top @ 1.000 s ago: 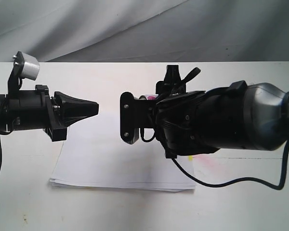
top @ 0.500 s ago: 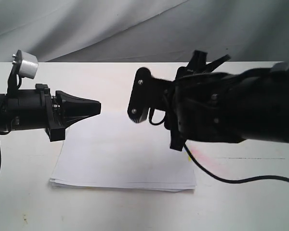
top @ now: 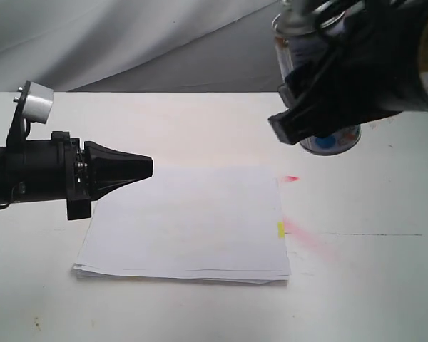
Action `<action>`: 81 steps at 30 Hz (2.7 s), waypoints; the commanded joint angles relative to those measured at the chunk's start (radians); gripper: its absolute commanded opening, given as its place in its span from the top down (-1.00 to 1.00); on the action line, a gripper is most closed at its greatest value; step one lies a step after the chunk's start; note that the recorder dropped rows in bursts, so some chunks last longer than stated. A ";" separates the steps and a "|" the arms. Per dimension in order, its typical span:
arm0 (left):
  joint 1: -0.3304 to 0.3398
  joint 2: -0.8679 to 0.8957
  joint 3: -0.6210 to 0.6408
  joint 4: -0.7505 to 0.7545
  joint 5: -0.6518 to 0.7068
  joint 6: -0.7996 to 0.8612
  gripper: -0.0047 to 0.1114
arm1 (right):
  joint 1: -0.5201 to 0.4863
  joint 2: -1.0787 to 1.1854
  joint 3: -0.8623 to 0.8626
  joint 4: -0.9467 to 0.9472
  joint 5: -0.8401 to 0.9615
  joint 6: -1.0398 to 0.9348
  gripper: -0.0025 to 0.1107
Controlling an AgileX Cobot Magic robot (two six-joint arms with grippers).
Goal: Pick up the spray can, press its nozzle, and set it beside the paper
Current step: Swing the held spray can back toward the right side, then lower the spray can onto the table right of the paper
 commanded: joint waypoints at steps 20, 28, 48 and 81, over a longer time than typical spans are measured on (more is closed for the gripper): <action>0.000 -0.008 0.038 -0.005 0.006 0.011 0.92 | 0.003 -0.358 0.628 -0.983 -0.291 1.190 0.96; 0.000 -0.008 0.039 -0.005 0.003 0.011 0.92 | 0.003 -0.358 0.621 -1.008 -0.056 1.276 0.96; 0.000 -0.008 0.039 -0.005 0.003 -0.011 0.92 | 0.003 -0.358 0.621 -1.008 -0.061 1.255 0.96; 0.000 -0.008 0.039 -0.005 0.003 -0.007 0.92 | -0.557 -0.180 0.514 0.146 -0.969 -0.114 0.96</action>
